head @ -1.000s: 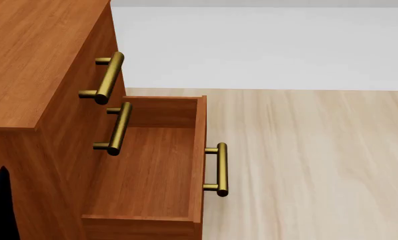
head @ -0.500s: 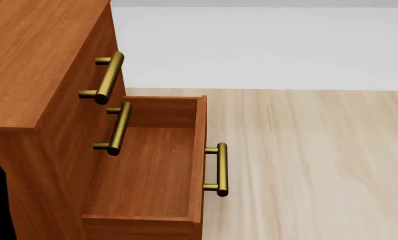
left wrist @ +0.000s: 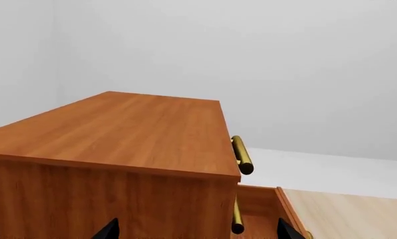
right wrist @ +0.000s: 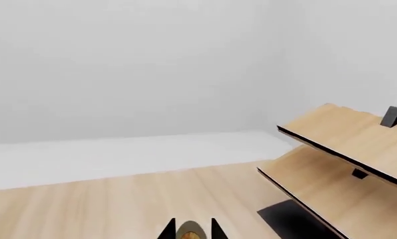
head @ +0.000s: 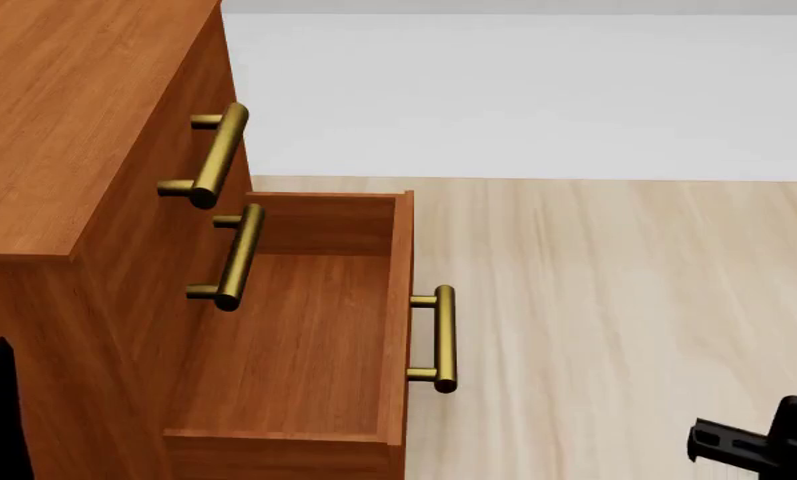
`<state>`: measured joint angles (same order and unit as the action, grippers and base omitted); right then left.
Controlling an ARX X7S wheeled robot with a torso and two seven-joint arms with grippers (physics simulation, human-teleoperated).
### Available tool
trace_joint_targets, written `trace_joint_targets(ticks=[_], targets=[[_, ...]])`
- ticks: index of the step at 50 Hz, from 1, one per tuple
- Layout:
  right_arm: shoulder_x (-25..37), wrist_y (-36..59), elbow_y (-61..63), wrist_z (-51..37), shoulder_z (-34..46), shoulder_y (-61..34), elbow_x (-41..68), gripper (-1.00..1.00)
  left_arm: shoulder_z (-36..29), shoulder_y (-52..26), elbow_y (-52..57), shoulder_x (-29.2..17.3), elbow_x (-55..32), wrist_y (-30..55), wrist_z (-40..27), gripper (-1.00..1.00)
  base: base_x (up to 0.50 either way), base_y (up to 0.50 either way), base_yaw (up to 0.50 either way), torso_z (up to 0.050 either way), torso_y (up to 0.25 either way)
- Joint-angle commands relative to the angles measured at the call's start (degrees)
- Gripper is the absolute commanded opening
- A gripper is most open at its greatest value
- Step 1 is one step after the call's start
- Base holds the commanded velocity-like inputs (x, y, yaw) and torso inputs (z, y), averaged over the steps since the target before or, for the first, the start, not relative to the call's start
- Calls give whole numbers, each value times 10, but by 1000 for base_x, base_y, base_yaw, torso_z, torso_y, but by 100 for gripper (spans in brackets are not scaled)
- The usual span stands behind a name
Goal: Put the wine bottle in the bottom drawer of the cabinet.
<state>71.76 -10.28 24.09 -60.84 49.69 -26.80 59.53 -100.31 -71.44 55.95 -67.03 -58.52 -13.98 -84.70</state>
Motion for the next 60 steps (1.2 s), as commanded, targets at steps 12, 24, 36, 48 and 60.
trace_joint_targets(ticks=[12,24,36,48,60], targets=[[-8,202,71,27,-53,-196,56,-100,8,1,0,2,-5,4,2,100,0,0,0,0,1],[-46,282,61,70,-77,-300,118,-100,10,5,-2,-1,-5,2,4,100,0,0,0,0,1],[-106,395,24,88,-83,-435,177,-100,12,14,-8,-11,-2,-10,14,100,0,0,0,0,0],[-192,504,-53,98,-64,-571,206,-100,13,17,-7,-10,0,-6,14,100,0,0,0,0,1],[-258,544,-101,147,-36,-639,181,-100,13,29,-12,-8,8,-12,16,100,0,0,0,0,1]])
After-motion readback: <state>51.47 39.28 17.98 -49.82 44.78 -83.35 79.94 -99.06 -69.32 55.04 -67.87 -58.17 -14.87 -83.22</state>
